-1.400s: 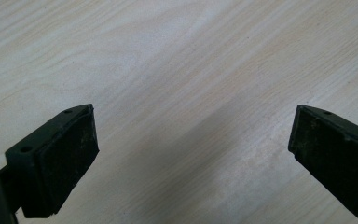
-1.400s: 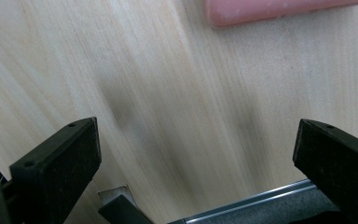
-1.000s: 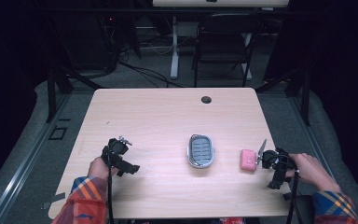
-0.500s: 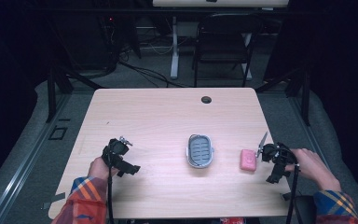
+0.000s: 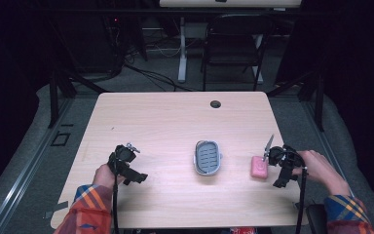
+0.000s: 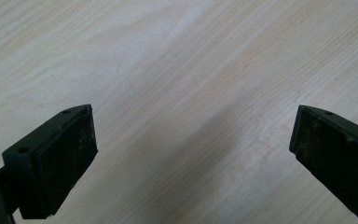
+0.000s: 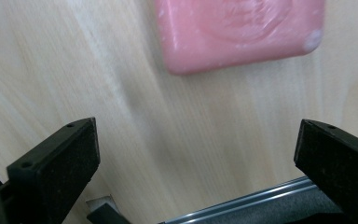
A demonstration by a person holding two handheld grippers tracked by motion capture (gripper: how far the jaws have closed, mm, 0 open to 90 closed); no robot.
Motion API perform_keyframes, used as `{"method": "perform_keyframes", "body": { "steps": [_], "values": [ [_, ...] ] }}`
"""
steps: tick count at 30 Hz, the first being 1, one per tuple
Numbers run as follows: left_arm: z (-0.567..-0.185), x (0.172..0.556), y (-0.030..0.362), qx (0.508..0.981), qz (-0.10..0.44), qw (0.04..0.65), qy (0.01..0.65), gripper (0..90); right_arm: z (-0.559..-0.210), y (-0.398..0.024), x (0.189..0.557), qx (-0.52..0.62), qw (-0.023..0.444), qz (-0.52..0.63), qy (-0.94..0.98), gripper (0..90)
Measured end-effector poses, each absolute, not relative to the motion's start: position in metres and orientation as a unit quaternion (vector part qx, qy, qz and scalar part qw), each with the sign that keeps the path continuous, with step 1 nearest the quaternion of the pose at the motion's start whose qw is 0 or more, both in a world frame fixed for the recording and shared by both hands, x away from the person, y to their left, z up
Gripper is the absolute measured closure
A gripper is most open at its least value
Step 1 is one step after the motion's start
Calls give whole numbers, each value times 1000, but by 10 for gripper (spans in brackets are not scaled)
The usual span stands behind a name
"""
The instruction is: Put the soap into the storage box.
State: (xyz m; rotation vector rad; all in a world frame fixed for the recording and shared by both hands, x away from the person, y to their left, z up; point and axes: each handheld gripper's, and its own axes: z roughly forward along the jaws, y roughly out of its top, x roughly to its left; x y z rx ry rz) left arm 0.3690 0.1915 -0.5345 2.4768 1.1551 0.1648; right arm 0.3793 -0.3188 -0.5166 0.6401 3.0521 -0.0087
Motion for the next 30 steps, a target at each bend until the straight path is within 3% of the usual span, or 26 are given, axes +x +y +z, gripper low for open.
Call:
{"method": "perform_keyframes", "body": {
  "steps": [30],
  "values": [
    [-535, 368, 188, 890, 54, 201, 405, 5, -519, -283, 405, 162, 7, -6, 987, 0]
  ]
}}
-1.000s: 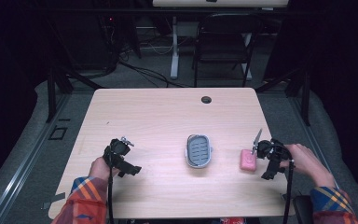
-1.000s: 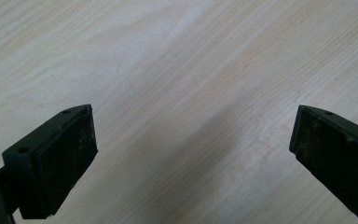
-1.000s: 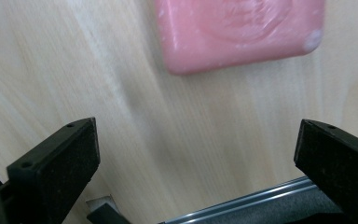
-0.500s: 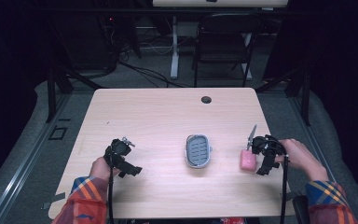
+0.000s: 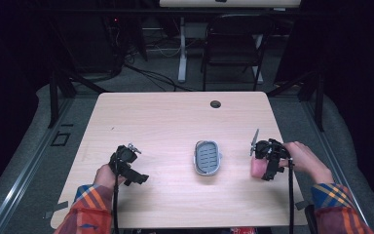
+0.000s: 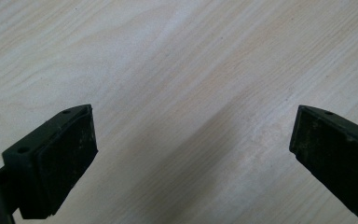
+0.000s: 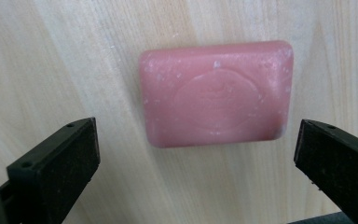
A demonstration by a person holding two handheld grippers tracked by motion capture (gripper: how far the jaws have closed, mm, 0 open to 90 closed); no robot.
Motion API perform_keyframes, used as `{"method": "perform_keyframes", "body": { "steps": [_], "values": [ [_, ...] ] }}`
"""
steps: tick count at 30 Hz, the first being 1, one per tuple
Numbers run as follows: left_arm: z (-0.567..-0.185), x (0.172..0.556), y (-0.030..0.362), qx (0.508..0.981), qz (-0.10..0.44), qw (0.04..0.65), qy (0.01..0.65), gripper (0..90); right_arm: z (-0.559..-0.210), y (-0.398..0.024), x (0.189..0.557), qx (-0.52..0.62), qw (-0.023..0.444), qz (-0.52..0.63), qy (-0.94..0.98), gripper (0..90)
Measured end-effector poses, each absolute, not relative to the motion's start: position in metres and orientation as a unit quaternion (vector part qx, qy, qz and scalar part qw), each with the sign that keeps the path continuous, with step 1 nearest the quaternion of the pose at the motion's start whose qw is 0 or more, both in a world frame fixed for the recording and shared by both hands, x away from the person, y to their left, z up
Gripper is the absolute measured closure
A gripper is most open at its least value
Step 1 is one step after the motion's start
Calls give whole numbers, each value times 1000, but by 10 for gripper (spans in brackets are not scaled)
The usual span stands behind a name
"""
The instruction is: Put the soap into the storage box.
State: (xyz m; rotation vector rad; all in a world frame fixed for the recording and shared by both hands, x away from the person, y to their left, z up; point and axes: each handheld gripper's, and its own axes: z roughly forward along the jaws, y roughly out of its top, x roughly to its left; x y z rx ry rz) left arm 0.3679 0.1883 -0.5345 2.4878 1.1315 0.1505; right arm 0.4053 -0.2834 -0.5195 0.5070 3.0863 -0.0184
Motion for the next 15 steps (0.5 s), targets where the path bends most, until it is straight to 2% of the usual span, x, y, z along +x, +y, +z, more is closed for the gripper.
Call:
{"method": "perform_keyframes", "body": {
  "steps": [15],
  "values": [
    [-534, 368, 188, 890, 52, 206, 402, 5, -535, -274, 416, 147, -6, -19, 989, 0]
  ]
}}
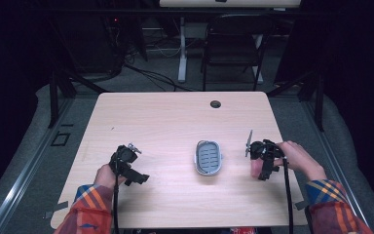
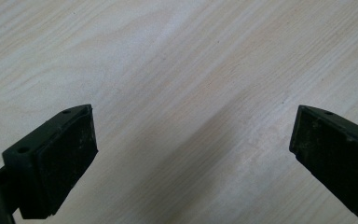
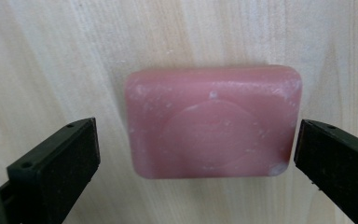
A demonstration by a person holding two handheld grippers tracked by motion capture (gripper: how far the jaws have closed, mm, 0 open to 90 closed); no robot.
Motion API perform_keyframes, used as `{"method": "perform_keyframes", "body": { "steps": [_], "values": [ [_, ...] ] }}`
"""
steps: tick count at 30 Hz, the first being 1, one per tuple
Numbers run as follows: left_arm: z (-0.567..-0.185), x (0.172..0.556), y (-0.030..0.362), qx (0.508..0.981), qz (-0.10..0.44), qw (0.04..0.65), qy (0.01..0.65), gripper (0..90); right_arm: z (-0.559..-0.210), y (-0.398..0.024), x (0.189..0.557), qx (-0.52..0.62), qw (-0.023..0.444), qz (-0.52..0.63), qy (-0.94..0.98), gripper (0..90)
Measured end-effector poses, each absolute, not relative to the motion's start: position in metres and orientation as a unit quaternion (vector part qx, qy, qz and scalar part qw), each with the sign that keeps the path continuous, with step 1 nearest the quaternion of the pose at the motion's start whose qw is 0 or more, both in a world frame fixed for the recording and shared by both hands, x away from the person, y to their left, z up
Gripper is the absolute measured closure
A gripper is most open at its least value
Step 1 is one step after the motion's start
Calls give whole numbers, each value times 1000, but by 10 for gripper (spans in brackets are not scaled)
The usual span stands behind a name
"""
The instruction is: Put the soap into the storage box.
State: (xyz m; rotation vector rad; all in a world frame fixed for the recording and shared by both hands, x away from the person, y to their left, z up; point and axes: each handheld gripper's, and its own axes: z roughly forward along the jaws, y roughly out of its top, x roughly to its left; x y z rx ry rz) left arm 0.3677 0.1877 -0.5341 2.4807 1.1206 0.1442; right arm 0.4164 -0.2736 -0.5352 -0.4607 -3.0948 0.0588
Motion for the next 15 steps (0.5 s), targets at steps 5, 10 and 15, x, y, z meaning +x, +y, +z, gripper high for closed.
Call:
{"method": "perform_keyframes", "body": {
  "steps": [5, 10, 15],
  "values": [
    [-534, 368, 188, 890, 51, 207, 402, 5, -540, -272, 419, -147, 9, 22, -989, 0],
    [-534, 367, 188, 891, 51, 207, 401, 5, -539, -272, 420, -145, 7, 25, -989, 0],
    [-534, 367, 188, 891, 50, 207, 401, 5, -542, -271, 418, -150, 4, 20, -988, 29]
  ]
}}
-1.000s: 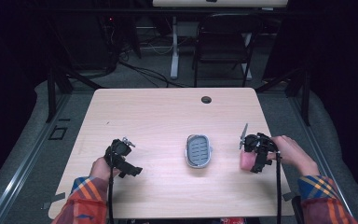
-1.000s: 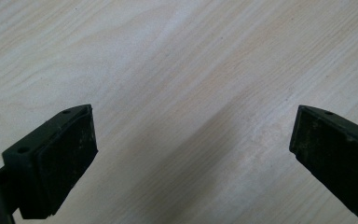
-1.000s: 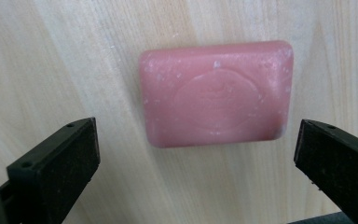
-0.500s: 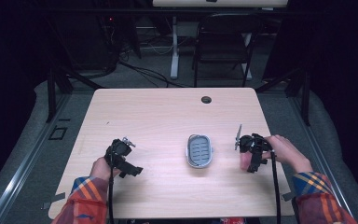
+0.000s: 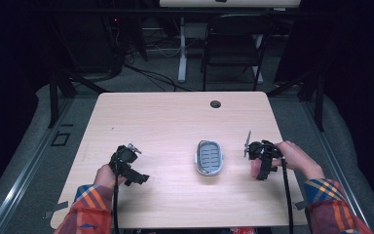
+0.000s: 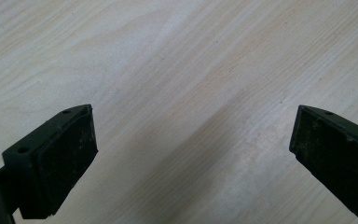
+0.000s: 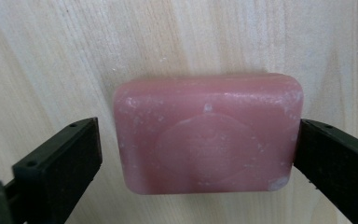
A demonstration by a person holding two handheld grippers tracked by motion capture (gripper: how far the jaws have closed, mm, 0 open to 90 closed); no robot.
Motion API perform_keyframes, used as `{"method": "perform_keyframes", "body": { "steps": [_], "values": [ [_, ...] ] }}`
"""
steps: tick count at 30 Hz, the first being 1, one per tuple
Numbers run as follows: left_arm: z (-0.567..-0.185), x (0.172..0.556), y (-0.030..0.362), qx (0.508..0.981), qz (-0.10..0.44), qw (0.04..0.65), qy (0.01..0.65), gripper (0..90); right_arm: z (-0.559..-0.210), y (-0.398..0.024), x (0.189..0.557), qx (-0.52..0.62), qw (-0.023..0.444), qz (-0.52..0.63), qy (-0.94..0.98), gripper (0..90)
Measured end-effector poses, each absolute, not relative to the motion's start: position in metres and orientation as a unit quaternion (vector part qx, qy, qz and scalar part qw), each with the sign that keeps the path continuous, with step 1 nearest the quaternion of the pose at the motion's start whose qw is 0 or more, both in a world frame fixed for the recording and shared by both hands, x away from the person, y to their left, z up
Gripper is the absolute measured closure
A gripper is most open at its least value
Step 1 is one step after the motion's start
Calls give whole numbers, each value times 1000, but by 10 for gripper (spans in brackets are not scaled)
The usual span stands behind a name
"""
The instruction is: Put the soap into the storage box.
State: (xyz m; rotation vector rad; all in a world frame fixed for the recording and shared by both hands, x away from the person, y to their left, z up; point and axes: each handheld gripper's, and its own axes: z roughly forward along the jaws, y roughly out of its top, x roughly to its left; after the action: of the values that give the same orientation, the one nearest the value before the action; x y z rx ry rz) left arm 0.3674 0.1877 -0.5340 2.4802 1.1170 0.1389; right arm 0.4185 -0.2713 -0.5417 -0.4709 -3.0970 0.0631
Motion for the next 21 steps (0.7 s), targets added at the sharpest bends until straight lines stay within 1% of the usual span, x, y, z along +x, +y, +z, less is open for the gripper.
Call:
{"method": "perform_keyframes", "body": {
  "steps": [1, 2, 21],
  "values": [
    [-534, 367, 188, 891, 50, 207, 401, 5, -542, -271, 419, -148, 3, 25, -989, 46],
    [-534, 367, 188, 891, 50, 207, 400, 5, -543, -271, 419, -153, 0, 21, -988, 85],
    [-534, 367, 187, 892, 48, 204, 400, 6, -548, -270, 419, -154, -13, 23, -988, 124]
  ]
}}
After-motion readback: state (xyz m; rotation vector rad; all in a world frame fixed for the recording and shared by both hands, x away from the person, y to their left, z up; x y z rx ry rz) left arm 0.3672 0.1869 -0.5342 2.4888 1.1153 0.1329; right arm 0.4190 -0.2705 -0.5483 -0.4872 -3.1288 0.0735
